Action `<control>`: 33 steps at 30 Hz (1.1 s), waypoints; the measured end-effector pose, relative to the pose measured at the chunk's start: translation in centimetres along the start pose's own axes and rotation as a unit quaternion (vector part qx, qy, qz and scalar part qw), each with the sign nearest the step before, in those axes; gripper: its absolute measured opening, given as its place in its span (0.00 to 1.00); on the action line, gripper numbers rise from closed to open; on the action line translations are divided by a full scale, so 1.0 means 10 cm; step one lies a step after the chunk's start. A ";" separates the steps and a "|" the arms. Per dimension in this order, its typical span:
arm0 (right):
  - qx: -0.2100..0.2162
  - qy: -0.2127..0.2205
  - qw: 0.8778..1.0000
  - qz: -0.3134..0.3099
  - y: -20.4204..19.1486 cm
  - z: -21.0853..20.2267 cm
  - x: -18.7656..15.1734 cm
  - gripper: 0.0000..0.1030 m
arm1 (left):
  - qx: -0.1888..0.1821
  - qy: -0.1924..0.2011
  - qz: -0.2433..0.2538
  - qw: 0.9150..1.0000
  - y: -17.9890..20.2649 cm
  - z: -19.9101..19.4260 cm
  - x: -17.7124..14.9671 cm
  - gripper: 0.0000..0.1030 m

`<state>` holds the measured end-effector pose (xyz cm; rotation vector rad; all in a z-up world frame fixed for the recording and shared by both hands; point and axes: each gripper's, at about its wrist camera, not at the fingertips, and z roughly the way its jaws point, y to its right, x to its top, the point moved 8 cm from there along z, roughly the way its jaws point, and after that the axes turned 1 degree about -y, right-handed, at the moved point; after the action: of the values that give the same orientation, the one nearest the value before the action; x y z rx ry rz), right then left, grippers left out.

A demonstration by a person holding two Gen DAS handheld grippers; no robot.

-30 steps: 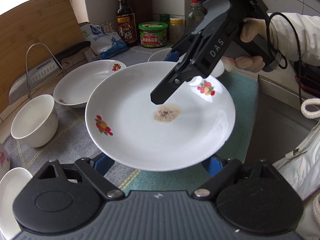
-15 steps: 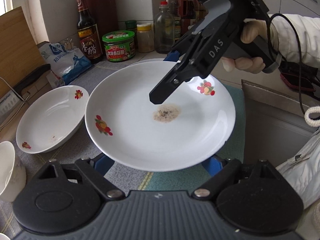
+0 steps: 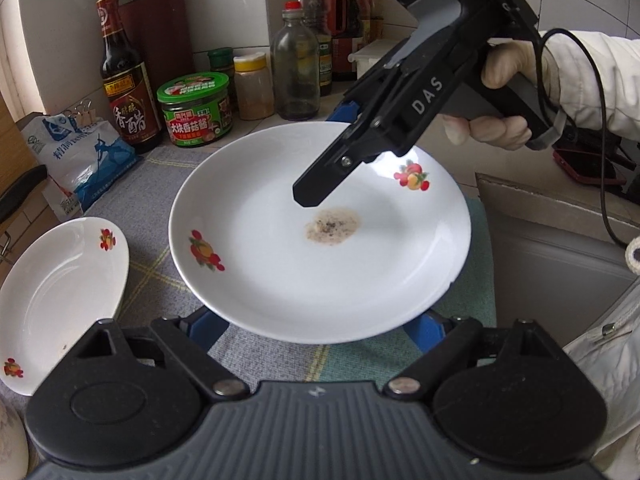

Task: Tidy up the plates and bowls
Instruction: 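Carry the stained plate with the right tool over the other fruit-print plate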

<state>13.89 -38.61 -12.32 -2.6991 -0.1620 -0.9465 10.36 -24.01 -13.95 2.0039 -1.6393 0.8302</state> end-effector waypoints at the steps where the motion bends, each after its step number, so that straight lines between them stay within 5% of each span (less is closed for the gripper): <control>1: -0.002 0.000 1.000 0.001 0.03 0.00 0.00 0.90 | -0.002 0.000 0.001 1.000 0.00 0.03 0.02 0.90; 33: -0.026 -0.005 0.999 0.044 0.40 0.09 -0.04 0.90 | 0.008 -0.026 -0.010 1.000 -0.24 0.36 0.16 0.92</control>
<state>14.89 -42.21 -14.09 -2.7340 -0.0188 -0.9244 13.59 -27.02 -15.39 2.0660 -1.6440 0.7925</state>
